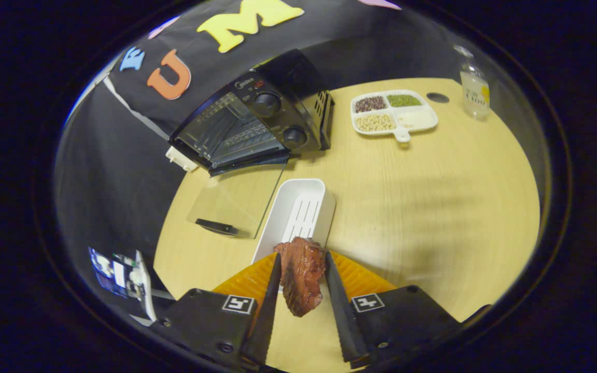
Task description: Open the toaster oven, put the food inside, and close the toaster oven door.
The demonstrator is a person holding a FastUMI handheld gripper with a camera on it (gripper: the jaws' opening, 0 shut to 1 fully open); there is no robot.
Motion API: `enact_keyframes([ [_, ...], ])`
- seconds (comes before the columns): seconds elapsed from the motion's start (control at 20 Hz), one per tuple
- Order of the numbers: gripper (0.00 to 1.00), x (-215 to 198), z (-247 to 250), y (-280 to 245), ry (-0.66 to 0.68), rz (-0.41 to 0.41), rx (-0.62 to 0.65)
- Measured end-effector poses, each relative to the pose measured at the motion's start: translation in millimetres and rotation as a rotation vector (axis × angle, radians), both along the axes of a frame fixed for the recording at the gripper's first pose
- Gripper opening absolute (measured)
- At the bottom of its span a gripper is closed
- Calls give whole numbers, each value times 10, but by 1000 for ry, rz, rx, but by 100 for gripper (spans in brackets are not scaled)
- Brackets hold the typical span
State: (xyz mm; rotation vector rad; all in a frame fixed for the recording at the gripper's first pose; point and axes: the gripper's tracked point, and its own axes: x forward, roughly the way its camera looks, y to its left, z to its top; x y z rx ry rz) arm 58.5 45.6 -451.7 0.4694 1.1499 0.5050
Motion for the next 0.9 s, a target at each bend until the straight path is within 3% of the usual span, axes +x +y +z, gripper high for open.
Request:
enact_keyframes([
  [0.15, 27, 1, 15, 42, 83, -37, 106],
  [0.3, 19, 2, 54, 34, 127, -54, 159],
  [0.55, 17, 63, 396, 118, 90, -129, 207],
  [0.9, 16, 261, 920, 989, -17, -244, 290],
])
